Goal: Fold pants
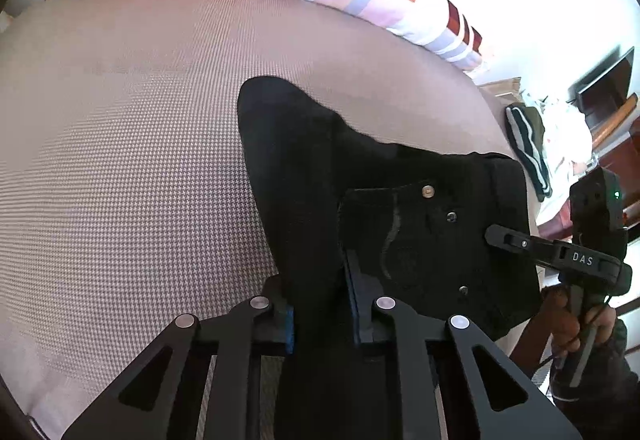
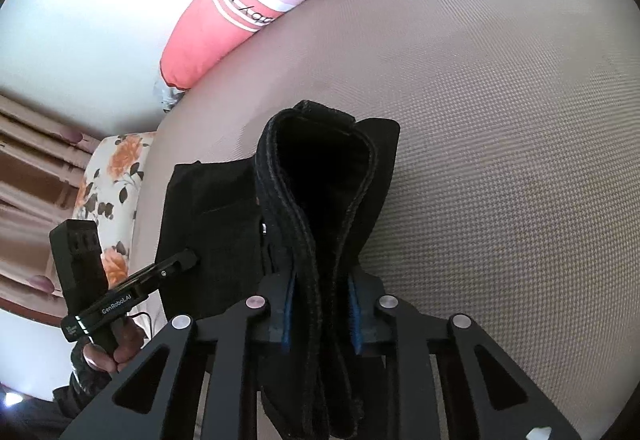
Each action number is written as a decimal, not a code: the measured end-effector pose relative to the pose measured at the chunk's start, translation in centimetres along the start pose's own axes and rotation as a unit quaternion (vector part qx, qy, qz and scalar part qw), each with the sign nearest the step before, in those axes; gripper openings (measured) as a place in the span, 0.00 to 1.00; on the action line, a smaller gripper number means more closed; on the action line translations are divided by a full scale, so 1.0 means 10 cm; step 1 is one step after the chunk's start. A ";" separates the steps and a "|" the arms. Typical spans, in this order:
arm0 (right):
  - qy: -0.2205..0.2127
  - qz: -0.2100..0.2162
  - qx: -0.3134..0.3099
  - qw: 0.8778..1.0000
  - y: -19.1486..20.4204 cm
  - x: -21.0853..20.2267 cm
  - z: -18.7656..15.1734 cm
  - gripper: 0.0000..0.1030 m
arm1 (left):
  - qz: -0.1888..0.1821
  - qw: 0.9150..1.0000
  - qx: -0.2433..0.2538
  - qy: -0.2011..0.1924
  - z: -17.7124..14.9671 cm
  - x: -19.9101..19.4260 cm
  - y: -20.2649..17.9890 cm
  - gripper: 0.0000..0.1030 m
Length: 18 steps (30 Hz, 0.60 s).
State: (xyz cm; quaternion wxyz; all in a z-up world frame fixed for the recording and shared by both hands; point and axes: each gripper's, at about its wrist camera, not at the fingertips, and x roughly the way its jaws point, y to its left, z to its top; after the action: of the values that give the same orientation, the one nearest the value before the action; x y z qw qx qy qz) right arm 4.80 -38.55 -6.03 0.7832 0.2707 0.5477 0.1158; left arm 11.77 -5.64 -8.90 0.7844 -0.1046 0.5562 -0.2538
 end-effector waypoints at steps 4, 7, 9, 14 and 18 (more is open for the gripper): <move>0.004 0.002 -0.007 1.000 0.08 -0.02 -0.05 0.19 | -0.006 1.000 -0.006 -0.003 -0.03 -0.07 0.02 0.19; 0.004 0.012 -0.005 1.000 0.12 -0.01 -0.08 0.19 | -0.008 1.000 -0.009 -0.008 -0.05 -0.16 0.07 0.18; 0.006 0.018 -0.007 1.000 0.15 0.00 -0.08 0.19 | -0.007 1.000 -0.012 -0.013 -0.03 -0.22 0.11 0.18; 0.008 0.035 -0.011 0.999 0.25 0.09 -0.01 0.19 | -0.001 0.999 -0.016 -0.029 0.05 -0.34 0.21 0.18; 0.004 0.046 -0.018 0.999 0.36 0.15 0.12 0.19 | 0.010 0.999 -0.013 -0.043 0.19 -0.40 0.28 0.18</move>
State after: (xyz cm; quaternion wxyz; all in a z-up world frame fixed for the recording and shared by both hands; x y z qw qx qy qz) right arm 6.86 -35.23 -4.99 0.7797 0.2807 0.5354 0.1629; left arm 13.35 -1.43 -6.18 0.8087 -0.1204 0.5262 -0.2339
